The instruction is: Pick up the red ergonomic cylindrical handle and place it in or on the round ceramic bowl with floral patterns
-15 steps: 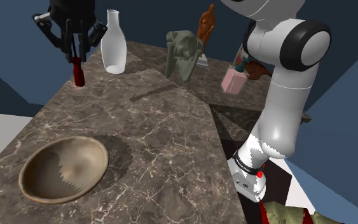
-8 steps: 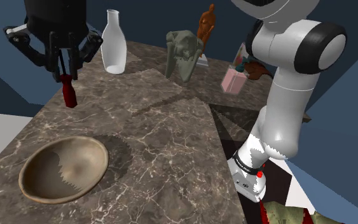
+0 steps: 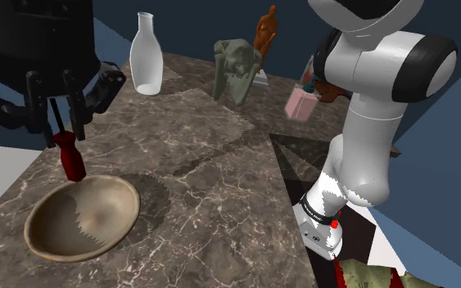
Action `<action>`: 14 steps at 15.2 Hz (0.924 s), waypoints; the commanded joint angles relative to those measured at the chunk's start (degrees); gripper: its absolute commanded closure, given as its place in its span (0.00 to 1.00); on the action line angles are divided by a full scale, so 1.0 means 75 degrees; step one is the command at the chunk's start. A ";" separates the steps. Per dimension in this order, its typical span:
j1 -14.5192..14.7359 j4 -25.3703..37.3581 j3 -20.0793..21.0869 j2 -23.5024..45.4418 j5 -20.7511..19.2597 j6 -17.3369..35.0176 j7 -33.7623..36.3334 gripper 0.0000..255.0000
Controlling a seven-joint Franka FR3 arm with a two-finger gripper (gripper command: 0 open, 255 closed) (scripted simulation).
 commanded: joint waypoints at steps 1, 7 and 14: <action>0.0041 -0.0166 0.0012 0.0013 -0.0019 0.0151 0.0126 1.00; -0.0267 -0.1166 0.0032 -0.0260 0.0165 0.0913 0.0190 1.00; -0.0487 -0.2115 0.0025 -0.0435 0.0260 0.1709 0.0278 1.00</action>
